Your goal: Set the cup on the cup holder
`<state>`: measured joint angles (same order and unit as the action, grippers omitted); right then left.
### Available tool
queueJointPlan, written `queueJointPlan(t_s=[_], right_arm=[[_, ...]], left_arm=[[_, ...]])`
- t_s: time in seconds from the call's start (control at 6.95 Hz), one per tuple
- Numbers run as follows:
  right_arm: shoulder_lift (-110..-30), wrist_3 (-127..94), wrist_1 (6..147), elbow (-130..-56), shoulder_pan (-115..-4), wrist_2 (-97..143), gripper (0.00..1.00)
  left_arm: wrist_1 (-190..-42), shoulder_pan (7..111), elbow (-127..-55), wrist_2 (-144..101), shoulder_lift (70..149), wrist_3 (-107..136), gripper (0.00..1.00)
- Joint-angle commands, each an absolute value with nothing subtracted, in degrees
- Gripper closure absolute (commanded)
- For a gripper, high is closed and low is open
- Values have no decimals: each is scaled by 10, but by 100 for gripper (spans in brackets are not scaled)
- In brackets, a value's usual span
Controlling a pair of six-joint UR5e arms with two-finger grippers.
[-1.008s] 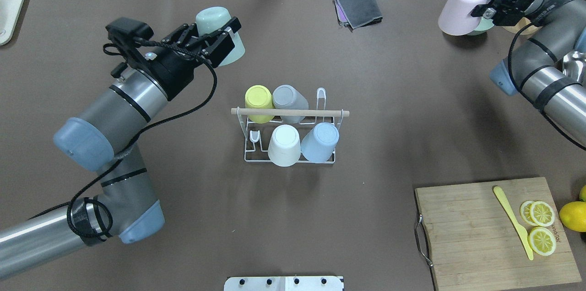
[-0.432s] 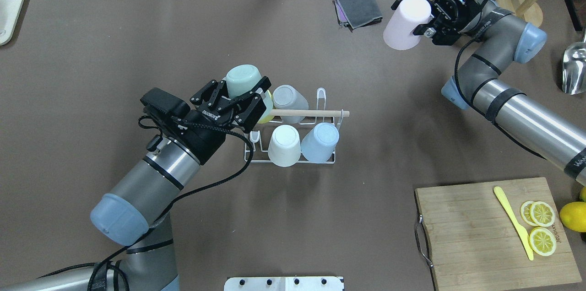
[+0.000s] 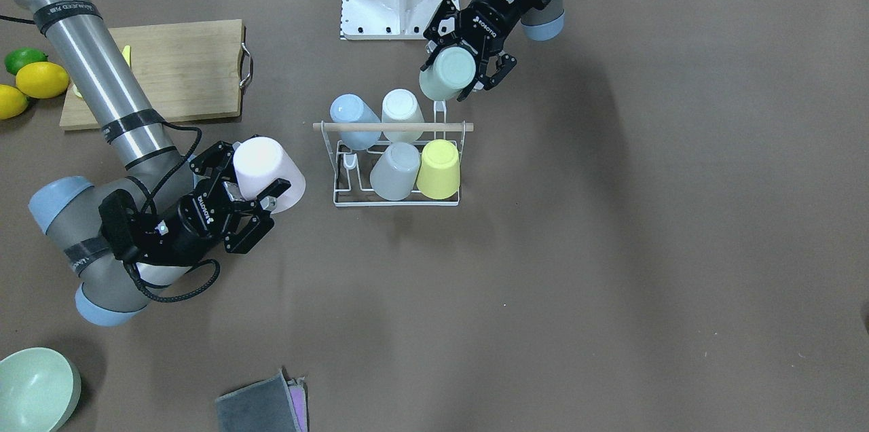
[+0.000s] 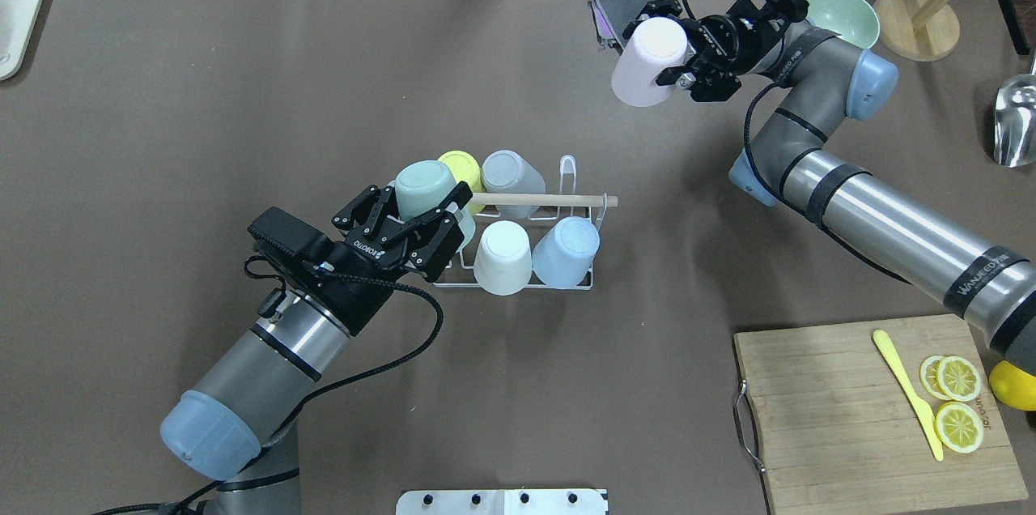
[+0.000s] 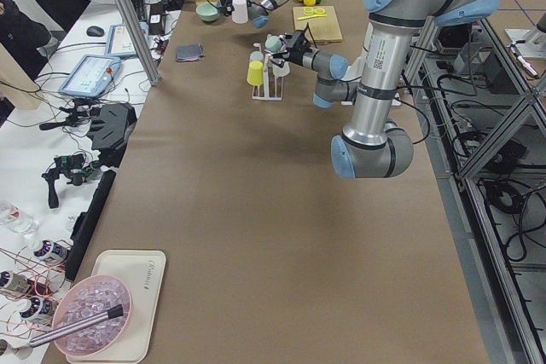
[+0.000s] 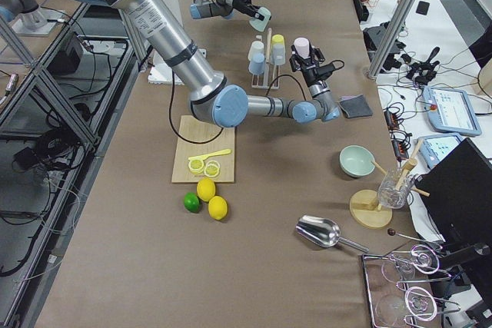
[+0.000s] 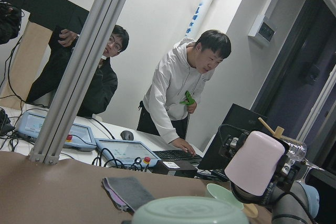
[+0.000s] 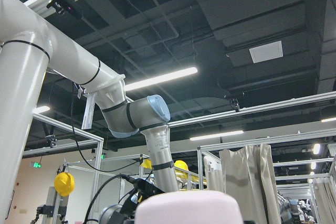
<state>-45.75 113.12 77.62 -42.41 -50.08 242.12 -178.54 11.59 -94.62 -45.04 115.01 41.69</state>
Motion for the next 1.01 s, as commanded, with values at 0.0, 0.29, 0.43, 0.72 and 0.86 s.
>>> queueJointPlan(t_s=[0.0,0.29,0.43,0.72,0.86], right_arm=[[-438,1158,832,-424,-497,2377,69],[-435,1157,835,-435,-497,2376,69],[-434,1158,836,-443,-490,2376,69],[-436,1158,845,-455,-466,2377,69],[-438,1158,846,-461,-457,2377,69]], left_arm=[[-1794,112,-921,-449,1152,418,100],[-1798,112,-918,-449,1151,417,100],[-1798,112,-918,-449,1150,417,100],[-1798,112,-909,-433,1151,415,100],[-1798,112,-903,-429,1153,415,100]])
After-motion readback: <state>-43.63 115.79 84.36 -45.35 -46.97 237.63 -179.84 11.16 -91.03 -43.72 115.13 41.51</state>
